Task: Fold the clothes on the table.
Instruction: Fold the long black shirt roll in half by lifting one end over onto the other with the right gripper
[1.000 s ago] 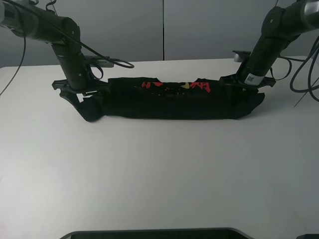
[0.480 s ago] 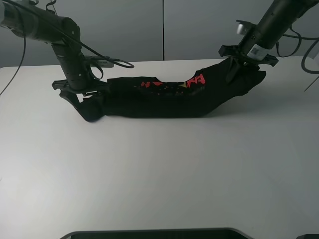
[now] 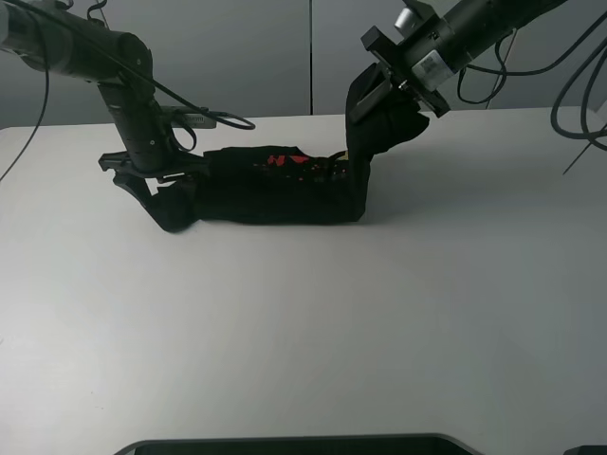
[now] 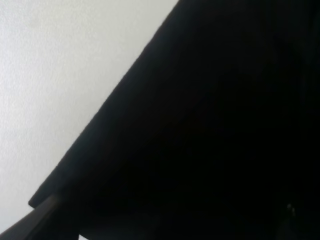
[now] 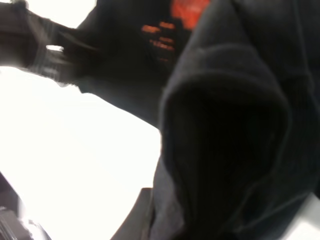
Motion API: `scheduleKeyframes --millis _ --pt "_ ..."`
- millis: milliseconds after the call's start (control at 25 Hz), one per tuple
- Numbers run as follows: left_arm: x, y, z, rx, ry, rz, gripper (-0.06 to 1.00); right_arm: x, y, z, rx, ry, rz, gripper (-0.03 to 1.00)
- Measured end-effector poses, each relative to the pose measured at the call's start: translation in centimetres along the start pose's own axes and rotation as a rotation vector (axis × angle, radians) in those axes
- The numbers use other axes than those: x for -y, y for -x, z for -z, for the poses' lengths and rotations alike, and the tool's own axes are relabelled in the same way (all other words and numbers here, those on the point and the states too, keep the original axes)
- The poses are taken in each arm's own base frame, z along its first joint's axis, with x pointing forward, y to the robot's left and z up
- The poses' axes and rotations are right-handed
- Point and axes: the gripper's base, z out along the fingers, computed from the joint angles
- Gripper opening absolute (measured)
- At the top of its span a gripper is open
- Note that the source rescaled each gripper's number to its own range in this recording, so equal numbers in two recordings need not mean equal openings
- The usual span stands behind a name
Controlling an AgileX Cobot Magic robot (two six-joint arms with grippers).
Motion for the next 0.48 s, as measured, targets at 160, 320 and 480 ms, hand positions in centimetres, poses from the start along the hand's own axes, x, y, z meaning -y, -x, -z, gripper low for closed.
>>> scheduleKeyframes --millis 160,320,480 --pt "0.0 0.0 0.0 -0.002 0.000 0.000 0.98 -0.9 0.4 -3.1 0.009 0.071 -0.007 0.12" --pt "0.0 0.0 0.0 -0.002 0.000 -0.005 0.98 -0.3 0.7 -6.3 0.020 0.165 -0.055 0.12" --pt "0.0 0.0 0.0 -0.002 0.000 -0.005 0.98 -0.4 0.9 -8.9 0.043 0.269 -0.095 0.12"
